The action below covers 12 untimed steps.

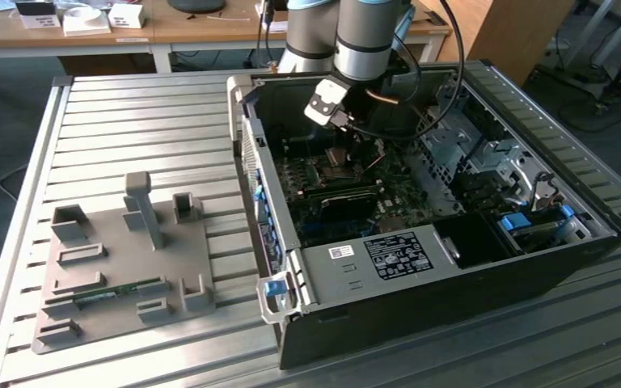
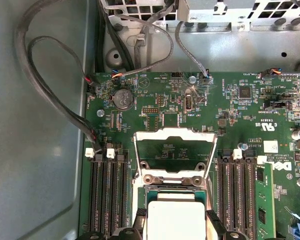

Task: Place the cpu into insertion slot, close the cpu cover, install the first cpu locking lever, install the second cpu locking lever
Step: 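Place the cpu into insertion slot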

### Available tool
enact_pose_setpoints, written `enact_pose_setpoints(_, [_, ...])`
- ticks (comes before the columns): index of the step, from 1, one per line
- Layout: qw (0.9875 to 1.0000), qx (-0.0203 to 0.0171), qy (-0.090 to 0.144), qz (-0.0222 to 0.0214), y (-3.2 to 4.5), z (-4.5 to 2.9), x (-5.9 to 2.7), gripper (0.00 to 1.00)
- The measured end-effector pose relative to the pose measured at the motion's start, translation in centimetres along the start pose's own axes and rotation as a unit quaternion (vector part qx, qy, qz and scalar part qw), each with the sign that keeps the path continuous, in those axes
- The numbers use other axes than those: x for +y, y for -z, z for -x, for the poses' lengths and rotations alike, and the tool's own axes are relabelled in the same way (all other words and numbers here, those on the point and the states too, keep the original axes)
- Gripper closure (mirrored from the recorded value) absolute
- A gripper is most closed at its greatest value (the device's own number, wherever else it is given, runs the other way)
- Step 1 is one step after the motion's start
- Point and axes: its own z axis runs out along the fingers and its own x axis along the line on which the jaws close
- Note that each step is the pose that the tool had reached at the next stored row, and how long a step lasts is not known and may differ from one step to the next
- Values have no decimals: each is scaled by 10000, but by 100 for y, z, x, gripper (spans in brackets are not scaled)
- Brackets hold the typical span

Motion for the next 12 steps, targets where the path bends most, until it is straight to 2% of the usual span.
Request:
enact_pose_setpoints(5, [10000,-2,-1,1,-9,0,-5,46])
enact_pose_setpoints(9, [10000,-51,4,0,-41,0,-23,46])
enact_pose_setpoints(12, [10000,-63,4,0,-84,1,-37,46])
